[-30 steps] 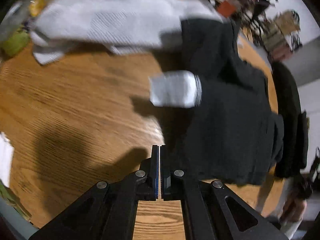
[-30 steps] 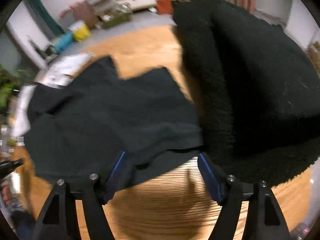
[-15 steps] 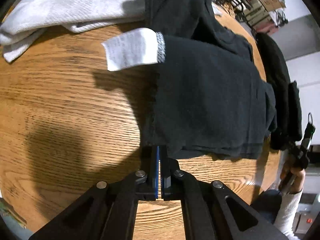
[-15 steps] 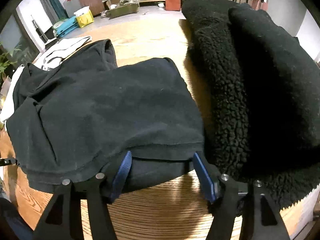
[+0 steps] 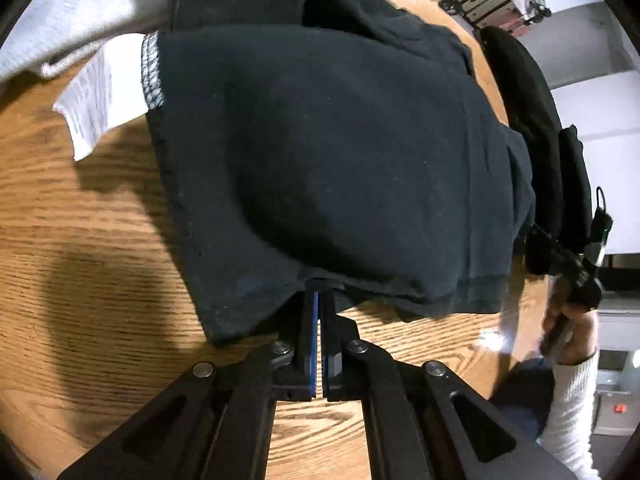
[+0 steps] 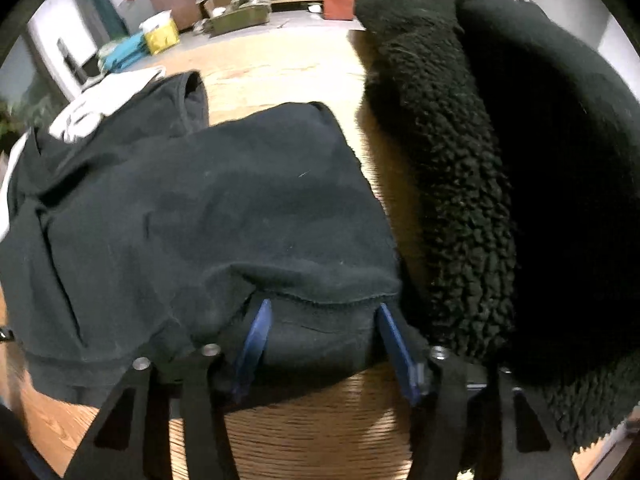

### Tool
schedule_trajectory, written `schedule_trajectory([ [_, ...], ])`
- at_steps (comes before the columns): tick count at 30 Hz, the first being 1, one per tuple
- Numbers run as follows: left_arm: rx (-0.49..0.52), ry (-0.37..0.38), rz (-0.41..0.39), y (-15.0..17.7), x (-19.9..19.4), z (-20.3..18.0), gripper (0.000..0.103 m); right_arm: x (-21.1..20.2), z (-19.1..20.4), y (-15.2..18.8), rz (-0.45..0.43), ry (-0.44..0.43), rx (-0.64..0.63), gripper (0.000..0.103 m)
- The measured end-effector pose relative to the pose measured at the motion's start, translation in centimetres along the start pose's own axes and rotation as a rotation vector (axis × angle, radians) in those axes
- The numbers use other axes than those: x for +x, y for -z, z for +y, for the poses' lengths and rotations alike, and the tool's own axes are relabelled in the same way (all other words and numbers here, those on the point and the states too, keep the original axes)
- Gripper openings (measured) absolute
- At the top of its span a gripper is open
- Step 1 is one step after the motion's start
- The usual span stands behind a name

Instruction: Fold clothes

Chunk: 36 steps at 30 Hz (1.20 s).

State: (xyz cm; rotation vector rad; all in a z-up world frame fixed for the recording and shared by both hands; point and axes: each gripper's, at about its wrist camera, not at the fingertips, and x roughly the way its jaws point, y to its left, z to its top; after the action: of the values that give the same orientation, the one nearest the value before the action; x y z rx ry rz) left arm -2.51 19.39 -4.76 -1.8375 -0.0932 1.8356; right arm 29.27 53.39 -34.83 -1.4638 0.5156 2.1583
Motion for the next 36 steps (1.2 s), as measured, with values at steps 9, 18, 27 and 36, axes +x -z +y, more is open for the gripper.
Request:
schedule_trajectory([
  [9,-0.039,0.13,-0.417,3.2,-15.6,-2.0,0.0,-12.1,-0.3,1.1,-0.266,-0.205,0.058,0.004],
  [18,-0.091,0.05,-0.382,4.1,-14.8,1.5,0.023,-25.2,3.2,4.4,-0.487,-0.361,-0.082,0.004],
  [27,-0.182,-0.058,-0.239,2.4,-6.1,4.5,0.064,-19.0,1.6,10.2,-0.207,-0.286,-0.112,0.064],
  [36,-0.131,-0.134,-0.19,-0.9,-1.6,2.5,0.065,-13.4,-1.9,10.8,-0.19,-0.301,0.05,0.065],
])
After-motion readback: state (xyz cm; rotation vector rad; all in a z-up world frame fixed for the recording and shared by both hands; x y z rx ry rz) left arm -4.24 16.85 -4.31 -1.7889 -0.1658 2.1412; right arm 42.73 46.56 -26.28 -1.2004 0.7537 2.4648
